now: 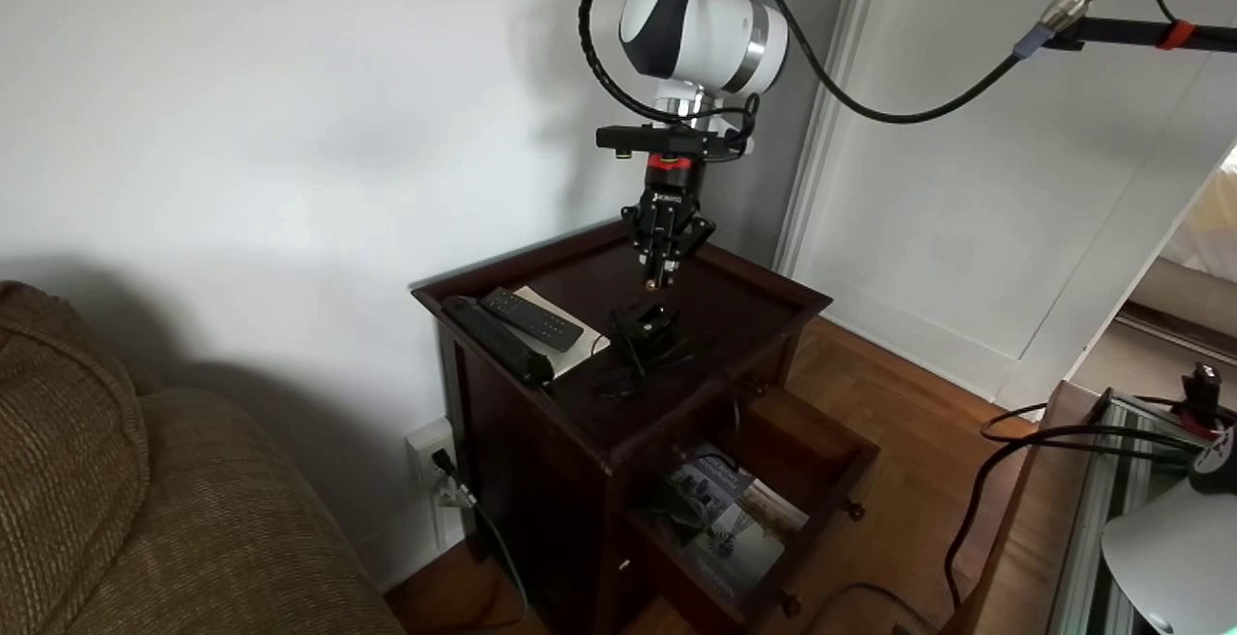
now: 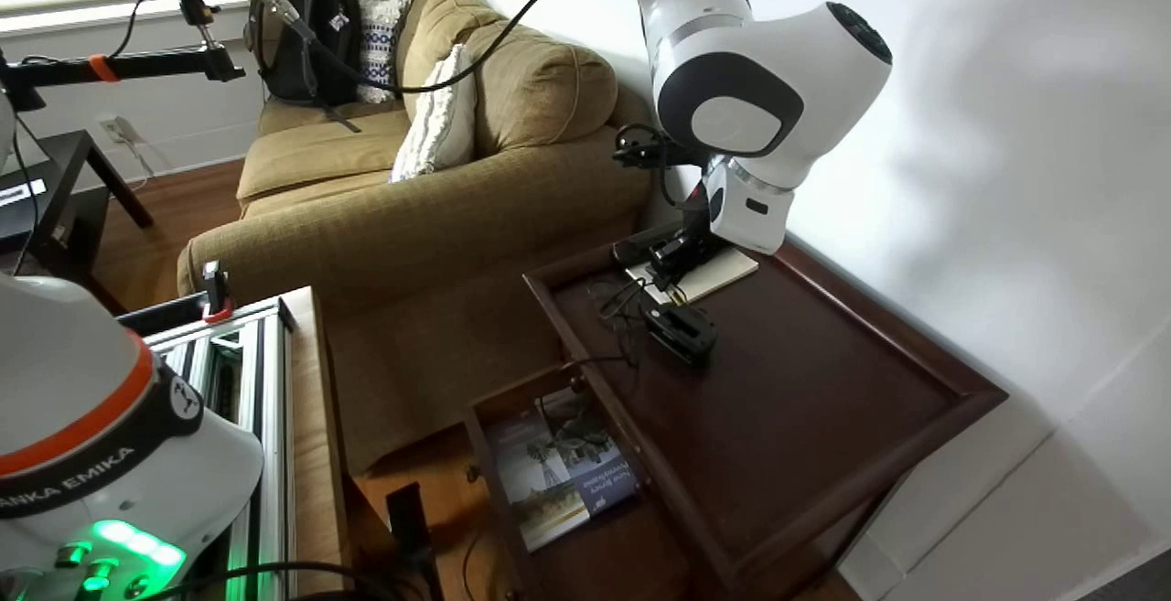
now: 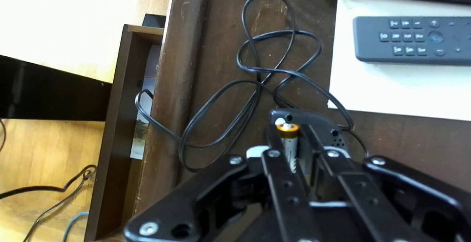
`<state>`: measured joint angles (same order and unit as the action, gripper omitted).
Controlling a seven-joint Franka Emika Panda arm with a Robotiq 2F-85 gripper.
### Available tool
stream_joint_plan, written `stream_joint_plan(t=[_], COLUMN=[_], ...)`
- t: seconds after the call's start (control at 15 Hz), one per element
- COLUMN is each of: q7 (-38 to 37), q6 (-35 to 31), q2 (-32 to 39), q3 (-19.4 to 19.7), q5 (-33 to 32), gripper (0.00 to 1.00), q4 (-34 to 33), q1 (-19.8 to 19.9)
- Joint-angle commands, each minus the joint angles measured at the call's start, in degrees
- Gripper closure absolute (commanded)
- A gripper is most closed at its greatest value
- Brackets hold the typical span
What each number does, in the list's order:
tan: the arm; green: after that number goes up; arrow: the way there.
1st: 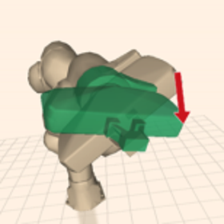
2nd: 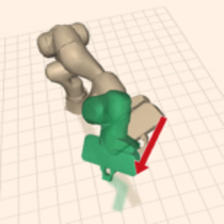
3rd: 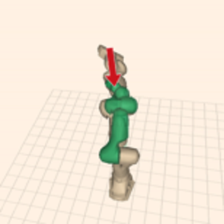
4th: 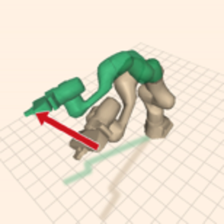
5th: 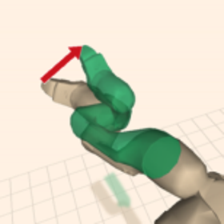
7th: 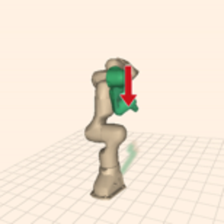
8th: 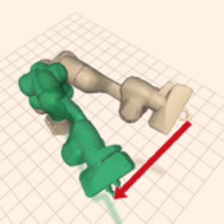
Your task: Put the battery in the alarm clock.
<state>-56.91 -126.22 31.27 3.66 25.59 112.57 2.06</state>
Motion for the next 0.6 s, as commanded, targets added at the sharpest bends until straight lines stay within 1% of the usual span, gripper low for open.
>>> stream_joint_plan(t=[0.0, 0.2, 0.53], q7=[4.5, 7.6, 11.7], q6=[-3.3, -3.6, -3.4], q2=[0.1, 0.8, 2.6], q3=[-1.3, -1.6, -1.2], q5=[5.0, 7.5, 9.7], gripper=[0.96, 0.96, 0.96], q4=[1.9, 1.8, 1.9], q1=[2.2, 3.3, 3.8])
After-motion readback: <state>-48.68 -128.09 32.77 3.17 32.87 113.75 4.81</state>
